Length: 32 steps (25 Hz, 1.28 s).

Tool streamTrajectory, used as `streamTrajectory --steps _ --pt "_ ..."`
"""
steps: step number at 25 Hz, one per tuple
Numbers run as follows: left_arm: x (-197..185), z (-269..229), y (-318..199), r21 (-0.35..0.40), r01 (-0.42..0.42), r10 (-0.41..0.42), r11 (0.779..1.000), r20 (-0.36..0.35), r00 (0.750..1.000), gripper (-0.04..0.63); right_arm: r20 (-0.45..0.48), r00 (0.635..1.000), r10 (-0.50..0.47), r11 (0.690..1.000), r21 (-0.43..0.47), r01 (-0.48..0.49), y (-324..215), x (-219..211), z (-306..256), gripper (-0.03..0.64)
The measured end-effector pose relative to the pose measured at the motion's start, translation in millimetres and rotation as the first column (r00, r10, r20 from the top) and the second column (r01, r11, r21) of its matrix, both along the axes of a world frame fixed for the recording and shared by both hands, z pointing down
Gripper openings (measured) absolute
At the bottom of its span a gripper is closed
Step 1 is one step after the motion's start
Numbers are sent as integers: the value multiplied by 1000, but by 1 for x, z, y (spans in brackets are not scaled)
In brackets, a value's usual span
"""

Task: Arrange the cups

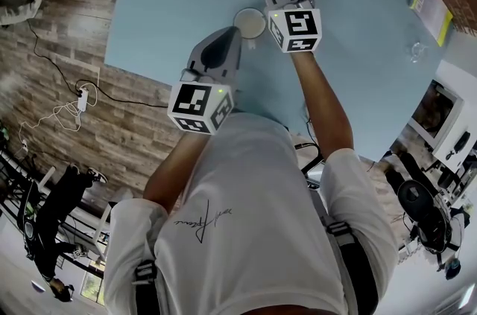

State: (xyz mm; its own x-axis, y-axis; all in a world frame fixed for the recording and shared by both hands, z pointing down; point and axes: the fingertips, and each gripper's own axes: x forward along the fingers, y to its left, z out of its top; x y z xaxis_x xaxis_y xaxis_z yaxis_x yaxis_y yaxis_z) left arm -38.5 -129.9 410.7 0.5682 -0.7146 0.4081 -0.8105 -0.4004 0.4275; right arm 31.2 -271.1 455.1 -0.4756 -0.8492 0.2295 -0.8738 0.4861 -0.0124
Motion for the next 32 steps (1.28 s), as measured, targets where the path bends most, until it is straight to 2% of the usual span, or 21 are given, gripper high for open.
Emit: streamTrajectory --steps 11,21,25,32 --pt "4 -8 12 30 -2 3 1000 -10 1000 9 25 999 22 999 32 -23 32 8 -29 94" --pt "8 -23 27 80 35 -31 996 -42 999 9 0 1000 -24 998 61 24 71 5 -55 93" --pt "7 -29 33 108 61 -55 992 -58 997 9 31 998 -58 997 53 56 82 -1 -69 92" --pt "4 -37 51 140 95 -87 986 -59 994 9 56 995 -77 995 65 73 111 -2 -86 34"
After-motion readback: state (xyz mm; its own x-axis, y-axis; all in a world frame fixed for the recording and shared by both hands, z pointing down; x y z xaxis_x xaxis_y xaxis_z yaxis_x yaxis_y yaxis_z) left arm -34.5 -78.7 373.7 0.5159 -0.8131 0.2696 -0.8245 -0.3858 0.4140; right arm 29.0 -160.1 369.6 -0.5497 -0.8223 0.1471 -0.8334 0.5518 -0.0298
